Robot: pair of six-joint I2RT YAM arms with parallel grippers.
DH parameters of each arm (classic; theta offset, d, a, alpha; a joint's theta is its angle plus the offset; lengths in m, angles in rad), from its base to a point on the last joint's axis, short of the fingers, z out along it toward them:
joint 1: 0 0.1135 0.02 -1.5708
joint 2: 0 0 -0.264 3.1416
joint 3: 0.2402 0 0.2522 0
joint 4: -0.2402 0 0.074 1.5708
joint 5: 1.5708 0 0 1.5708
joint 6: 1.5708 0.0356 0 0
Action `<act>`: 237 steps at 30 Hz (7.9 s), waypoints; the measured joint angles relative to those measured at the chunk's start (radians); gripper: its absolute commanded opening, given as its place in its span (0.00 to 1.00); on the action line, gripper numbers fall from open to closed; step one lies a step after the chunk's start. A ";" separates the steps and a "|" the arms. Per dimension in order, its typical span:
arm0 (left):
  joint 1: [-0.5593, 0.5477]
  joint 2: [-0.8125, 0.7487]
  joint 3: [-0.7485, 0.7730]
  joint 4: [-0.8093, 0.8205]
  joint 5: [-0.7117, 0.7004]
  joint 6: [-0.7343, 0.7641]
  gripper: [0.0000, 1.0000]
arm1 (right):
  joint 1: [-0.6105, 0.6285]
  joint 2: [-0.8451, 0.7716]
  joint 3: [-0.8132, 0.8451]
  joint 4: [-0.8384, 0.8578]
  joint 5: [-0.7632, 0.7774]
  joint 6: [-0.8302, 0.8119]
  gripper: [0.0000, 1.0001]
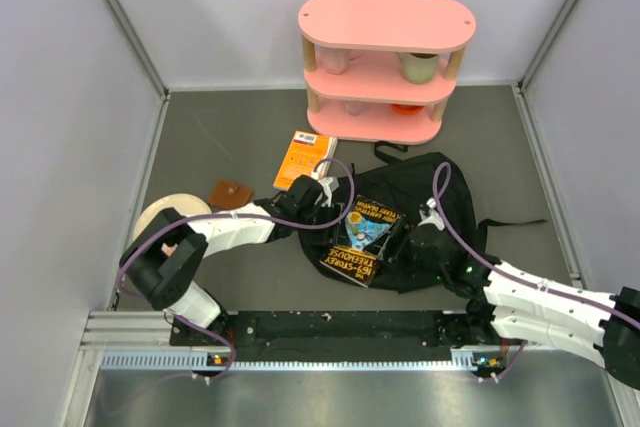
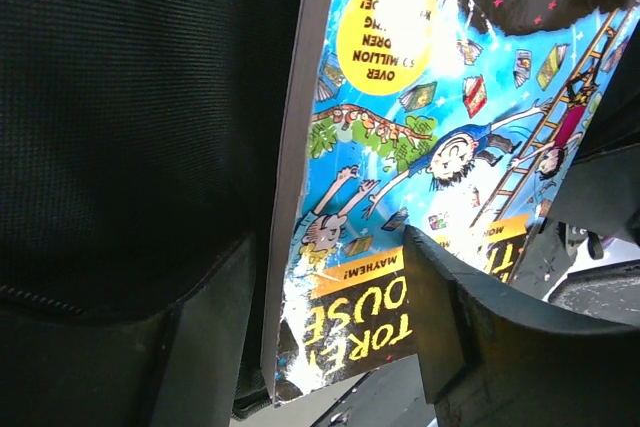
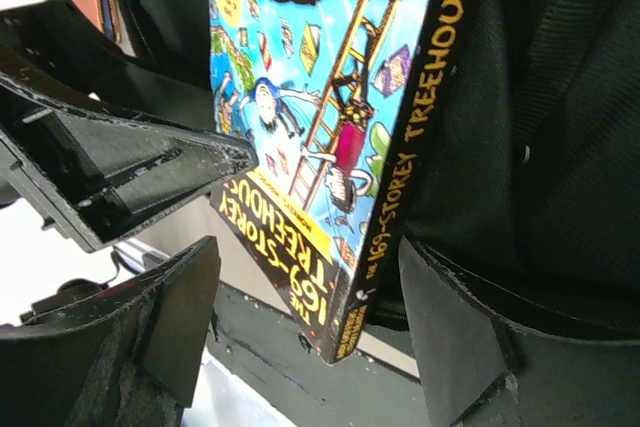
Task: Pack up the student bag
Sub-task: Pick up the book from the center of the board, then place the book in the student bag.
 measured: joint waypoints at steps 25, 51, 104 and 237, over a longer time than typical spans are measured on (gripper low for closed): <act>-0.013 0.021 -0.040 0.111 0.107 -0.009 0.53 | -0.050 0.129 -0.064 0.249 0.063 0.024 0.12; -0.044 -0.560 -0.160 0.195 -0.069 -0.217 0.99 | -0.050 -0.336 -0.036 0.117 0.292 -0.111 0.00; -0.137 -0.502 -0.307 0.657 -0.274 -0.420 0.18 | -0.056 -0.217 -0.157 0.607 0.134 0.183 0.00; 0.039 -1.252 -0.079 -0.825 -0.737 -0.197 0.00 | 0.075 0.841 0.633 0.083 -0.207 -0.390 0.20</act>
